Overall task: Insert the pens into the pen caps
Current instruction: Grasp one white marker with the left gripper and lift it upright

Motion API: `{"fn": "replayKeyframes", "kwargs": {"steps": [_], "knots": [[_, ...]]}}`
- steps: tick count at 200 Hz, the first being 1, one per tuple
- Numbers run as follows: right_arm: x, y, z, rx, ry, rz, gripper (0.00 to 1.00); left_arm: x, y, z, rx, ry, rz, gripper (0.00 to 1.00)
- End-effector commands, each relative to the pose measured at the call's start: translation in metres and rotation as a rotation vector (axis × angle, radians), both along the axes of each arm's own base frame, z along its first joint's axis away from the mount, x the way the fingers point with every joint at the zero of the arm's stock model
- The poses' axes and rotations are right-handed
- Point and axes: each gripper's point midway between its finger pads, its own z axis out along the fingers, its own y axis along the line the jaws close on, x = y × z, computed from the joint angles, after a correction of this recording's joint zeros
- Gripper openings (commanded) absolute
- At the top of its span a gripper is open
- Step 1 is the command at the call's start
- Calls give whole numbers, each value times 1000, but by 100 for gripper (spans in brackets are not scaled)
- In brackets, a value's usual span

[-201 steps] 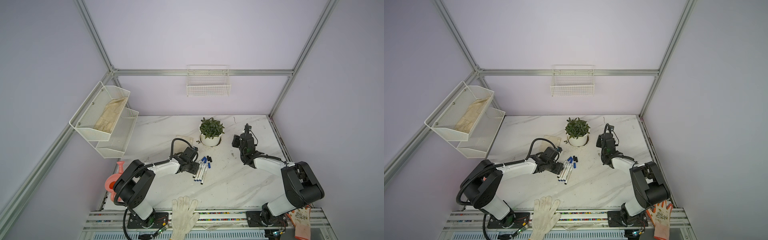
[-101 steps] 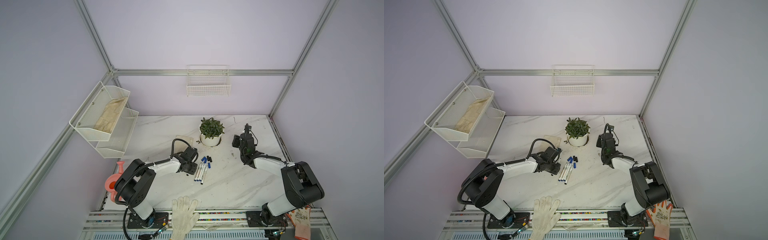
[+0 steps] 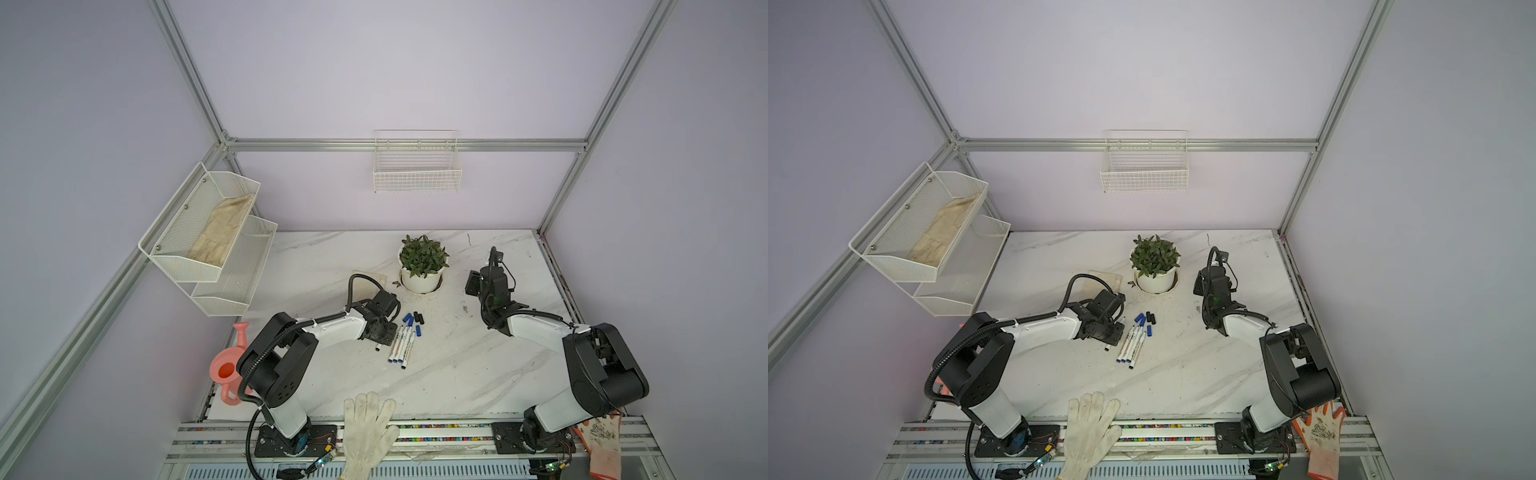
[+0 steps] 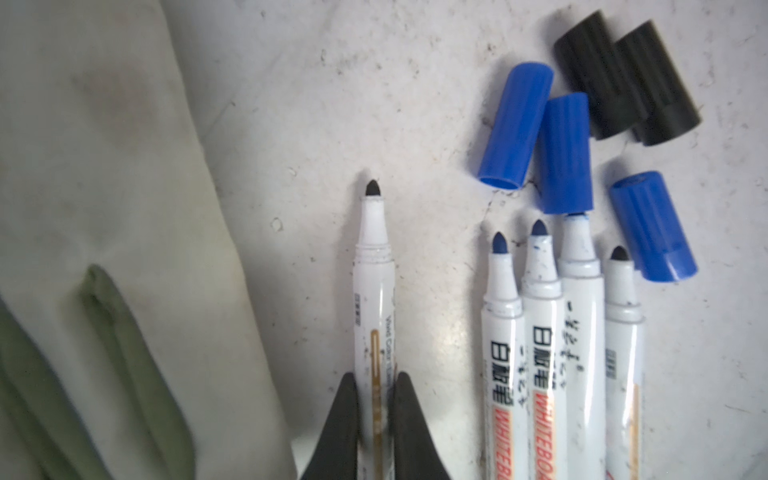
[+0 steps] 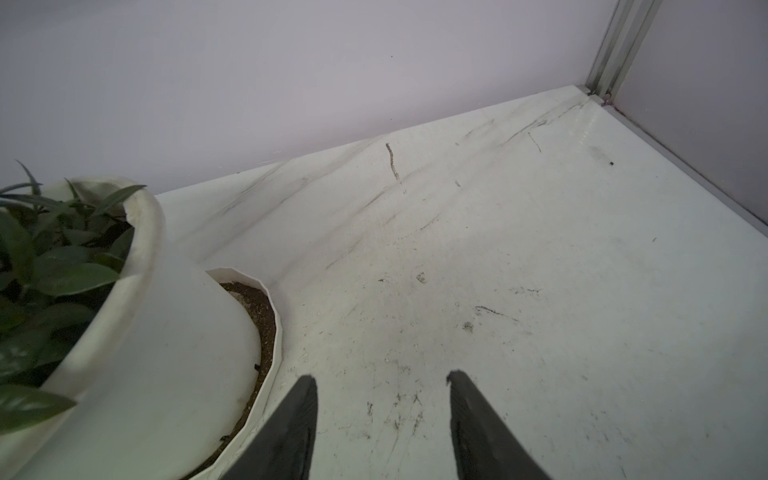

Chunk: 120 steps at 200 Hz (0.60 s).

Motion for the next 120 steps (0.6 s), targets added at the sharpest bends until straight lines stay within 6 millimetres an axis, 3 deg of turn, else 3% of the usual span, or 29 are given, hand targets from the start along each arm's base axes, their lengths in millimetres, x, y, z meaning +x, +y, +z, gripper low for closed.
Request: {"fn": "replayKeyframes", "kwargs": {"steps": [1,14,34,51,63,120], "knots": [[-4,18,20,65,-20,59,50,24,-32,54,-114,-116,-76,0],[-11,47,27,113,-26,166,49,27,-49,80,-228,-165,-134,0],[-31,107,43,213,-44,408,48,27,-70,111,-362,-227,-218,0],[-50,153,52,254,-37,568,48,24,-84,123,-447,-238,-273,0],[-59,175,54,291,-30,637,49,25,-87,126,-472,-249,-270,0],[-55,201,37,394,28,685,49,36,-81,144,-509,-388,-221,0]]}}
